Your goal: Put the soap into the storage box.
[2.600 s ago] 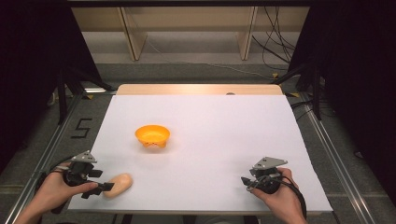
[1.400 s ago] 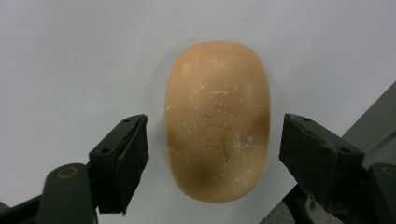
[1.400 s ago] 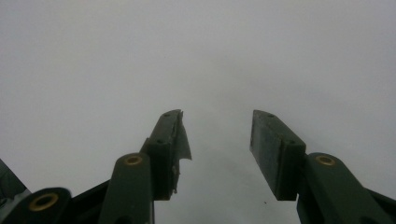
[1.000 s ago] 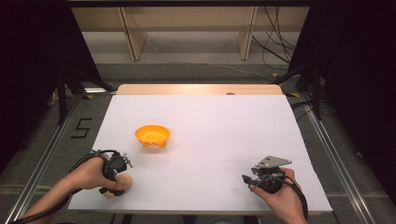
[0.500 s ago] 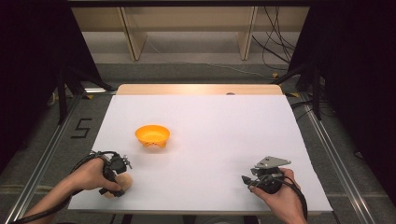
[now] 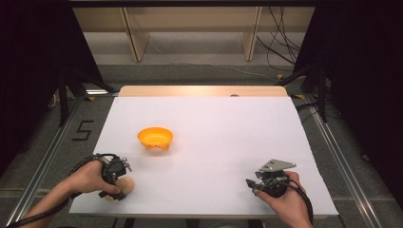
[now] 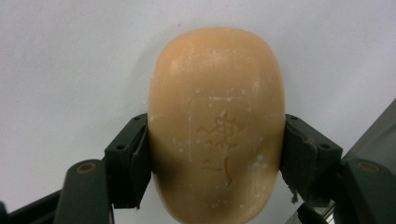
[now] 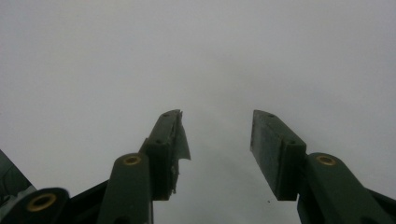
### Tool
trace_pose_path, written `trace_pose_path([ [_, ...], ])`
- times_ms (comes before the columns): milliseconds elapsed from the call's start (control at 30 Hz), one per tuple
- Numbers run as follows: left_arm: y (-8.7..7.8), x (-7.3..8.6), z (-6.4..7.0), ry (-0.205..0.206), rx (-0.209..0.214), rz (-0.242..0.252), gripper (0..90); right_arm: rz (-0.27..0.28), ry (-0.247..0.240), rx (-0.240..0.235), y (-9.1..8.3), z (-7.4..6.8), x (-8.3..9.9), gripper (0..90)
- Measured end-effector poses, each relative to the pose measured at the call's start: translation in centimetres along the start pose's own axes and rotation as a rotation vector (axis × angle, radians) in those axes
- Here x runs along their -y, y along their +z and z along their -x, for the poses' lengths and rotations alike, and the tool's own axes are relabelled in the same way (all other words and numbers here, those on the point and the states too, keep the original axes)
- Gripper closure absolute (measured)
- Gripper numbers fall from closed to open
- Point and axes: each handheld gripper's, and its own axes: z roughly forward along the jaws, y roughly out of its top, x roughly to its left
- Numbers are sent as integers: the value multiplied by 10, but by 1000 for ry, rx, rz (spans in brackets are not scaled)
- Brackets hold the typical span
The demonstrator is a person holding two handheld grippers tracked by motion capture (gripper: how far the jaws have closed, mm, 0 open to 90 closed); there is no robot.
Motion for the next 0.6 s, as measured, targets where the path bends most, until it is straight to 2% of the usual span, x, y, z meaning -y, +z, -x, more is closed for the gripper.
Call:
trace_pose_path([
  [133, 0, 1, 2, 5, -9, 6, 319, -1, -1, 0, 0, 0, 0, 537],
  [300, -1, 5, 1, 73, -10, 16, 323, -4, 18, -8, -1, -2, -1, 537],
  [600, -11, 5, -4, 81, -27, 46, 324, -6, 20, -9, 0, -1, 0, 537],
])
